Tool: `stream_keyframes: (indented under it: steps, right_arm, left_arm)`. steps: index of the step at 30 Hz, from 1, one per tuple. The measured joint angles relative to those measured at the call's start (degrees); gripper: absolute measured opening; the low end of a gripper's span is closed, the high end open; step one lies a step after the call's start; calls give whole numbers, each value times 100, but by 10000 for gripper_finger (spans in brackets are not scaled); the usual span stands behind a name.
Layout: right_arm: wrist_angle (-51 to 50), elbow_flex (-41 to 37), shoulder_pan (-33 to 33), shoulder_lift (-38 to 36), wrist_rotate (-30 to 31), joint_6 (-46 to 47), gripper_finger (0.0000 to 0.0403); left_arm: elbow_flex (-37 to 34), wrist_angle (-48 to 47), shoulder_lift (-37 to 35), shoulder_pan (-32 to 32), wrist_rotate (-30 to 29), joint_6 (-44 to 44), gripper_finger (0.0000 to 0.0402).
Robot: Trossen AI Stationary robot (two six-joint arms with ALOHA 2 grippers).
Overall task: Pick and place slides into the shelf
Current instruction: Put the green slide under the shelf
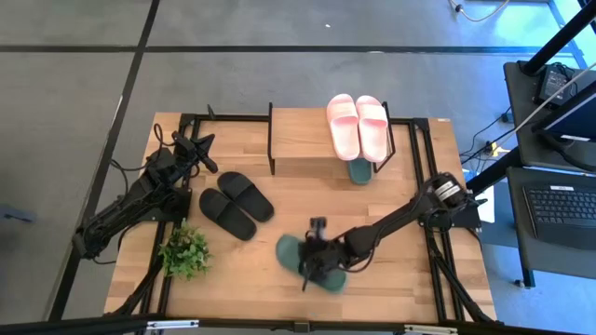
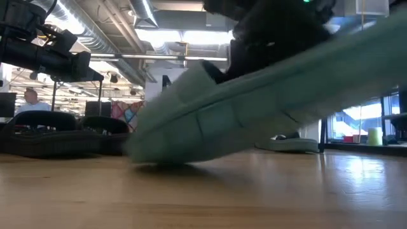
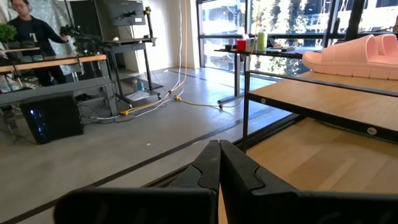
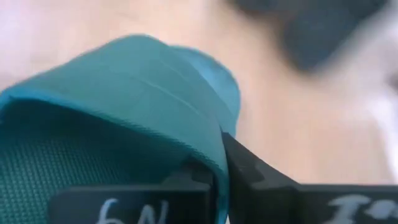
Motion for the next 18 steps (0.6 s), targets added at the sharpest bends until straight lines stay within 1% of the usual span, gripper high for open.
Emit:
stream_keyframes:
  steps: [3,6,9,11,13,15,18]
  right_arm:
    - [-681,-12,-37,-364,716,1148,14]
    - [-1689,3,-22,-677,1379,2284,14]
    - [-2816,-1,-13,-795,1963,3342,13]
    - [-3268,-1,-23,-835,2305,3860,13]
    - [-3588,-4,-45,-830,2525,4207,13]
    - [-3594,-124,-112,-806,2648,4521,13]
    - [-3598,-466,-262,-799,2656,5020,13]
  left_arm:
    - [-1,0,-2,0,0,0,0]
    - [0,0,-2,-2,5,0,0]
    - [0,-2,-2,0,7,-4,0]
    - [-2,-1,-2,-2,7,-4,0]
    - [0,-2,-2,0,8,-4,0]
    - [-1,-1,-2,0,9,-4,0]
    - [0,-2,-2,0,11,-4,0]
